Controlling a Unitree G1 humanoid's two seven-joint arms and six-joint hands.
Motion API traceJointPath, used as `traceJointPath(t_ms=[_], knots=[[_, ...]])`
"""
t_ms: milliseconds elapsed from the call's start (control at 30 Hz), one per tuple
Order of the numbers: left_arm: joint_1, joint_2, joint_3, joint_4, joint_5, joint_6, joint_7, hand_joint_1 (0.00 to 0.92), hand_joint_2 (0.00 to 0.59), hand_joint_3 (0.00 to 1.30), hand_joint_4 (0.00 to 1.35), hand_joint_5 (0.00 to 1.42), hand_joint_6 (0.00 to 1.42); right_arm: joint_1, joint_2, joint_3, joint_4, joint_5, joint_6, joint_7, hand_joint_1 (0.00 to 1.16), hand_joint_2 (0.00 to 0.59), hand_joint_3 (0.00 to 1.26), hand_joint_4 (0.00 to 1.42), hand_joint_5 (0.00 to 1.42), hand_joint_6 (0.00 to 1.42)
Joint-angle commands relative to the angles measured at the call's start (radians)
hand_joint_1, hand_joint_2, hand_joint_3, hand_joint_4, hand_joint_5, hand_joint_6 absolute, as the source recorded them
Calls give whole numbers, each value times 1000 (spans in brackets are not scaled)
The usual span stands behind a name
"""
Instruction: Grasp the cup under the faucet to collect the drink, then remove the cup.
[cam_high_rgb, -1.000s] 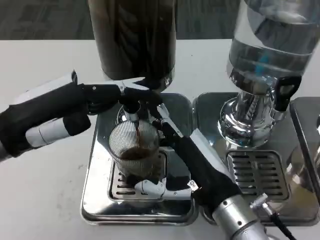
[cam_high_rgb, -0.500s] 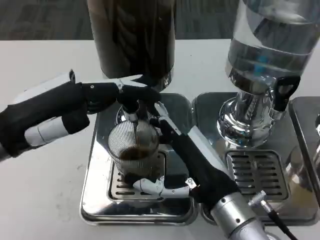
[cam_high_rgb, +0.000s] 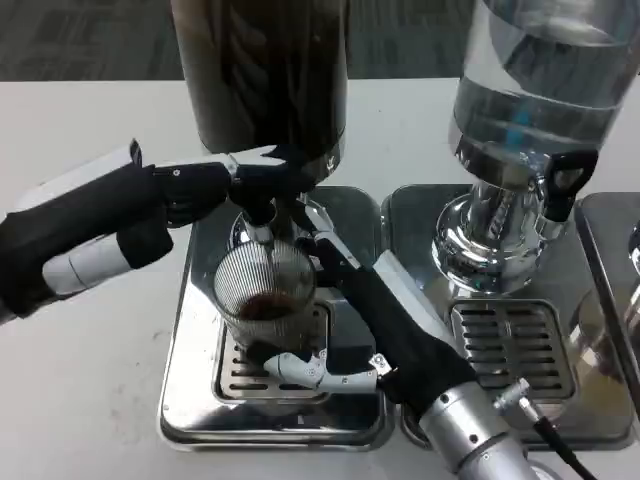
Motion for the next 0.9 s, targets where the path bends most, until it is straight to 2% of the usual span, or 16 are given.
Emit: traceJointPath(t_ms=[33,467,900], knots=[[23,-2,34,15,-12,-9,26,0,58,220,59,162,67,-17,6,2,21,8,-10,5,891,201,23,0,75,196],[50,-78,189,19,-82,-14,180,0,54,283,203,317,255,-35,11,3,45,16,-21,2,768,208,57,12,86,196],[78,-90,266,28,-65,-52,301,0,55,338,276,401,386,-35,11,5,39,14,-19,0,693,214,57,22,86,196]])
